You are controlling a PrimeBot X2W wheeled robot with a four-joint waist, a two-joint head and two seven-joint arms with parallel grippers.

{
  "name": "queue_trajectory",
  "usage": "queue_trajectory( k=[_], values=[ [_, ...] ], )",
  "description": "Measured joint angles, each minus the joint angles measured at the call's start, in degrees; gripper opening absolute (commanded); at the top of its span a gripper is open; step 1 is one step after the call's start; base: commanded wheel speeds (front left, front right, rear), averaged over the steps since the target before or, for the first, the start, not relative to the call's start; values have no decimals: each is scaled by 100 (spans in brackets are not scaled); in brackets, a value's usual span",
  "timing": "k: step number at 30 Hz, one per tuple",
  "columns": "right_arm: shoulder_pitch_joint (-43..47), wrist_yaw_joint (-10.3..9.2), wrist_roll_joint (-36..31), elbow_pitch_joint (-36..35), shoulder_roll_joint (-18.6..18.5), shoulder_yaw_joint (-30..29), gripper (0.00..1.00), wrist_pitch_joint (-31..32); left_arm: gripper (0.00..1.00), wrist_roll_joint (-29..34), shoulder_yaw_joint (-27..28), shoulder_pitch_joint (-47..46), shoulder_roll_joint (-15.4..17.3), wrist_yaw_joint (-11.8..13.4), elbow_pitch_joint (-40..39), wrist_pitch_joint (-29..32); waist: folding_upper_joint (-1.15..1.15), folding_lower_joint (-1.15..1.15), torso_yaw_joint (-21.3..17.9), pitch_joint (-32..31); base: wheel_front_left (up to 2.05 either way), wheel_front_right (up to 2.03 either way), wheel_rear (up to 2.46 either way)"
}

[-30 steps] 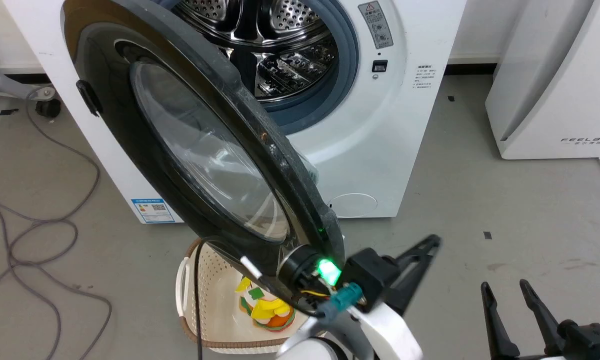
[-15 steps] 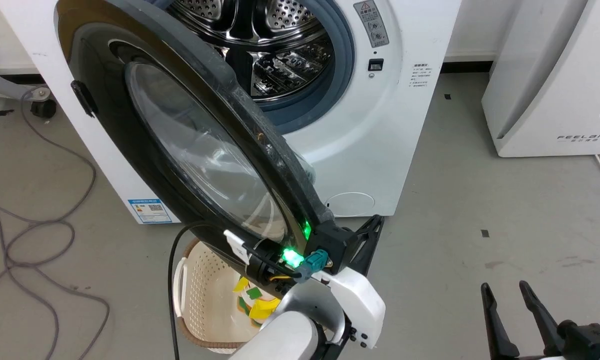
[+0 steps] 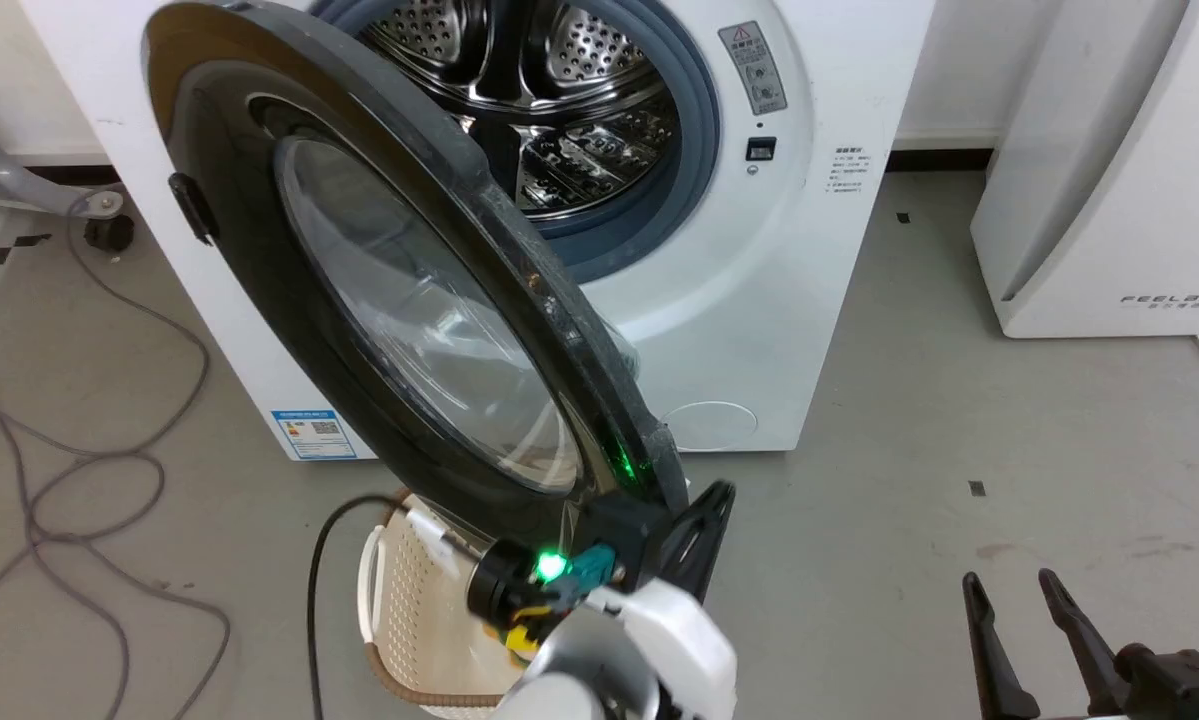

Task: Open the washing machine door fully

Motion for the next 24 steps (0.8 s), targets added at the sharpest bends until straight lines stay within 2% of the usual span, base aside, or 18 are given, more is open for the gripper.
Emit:
queue_trajectory(
  k=[17, 24],
  values=[
    [167, 0, 119, -5, 0, -15, 100, 151, 0, 42, 51, 777, 612, 370, -983, 29, 0, 0, 143, -252, 0, 0, 0],
    [212, 0, 208, -5, 0, 37, 100, 158, 0, 71, 53, 716, 600, 410, -978, 29, 0, 0, 69, -241, 0, 0, 0]
  ],
)
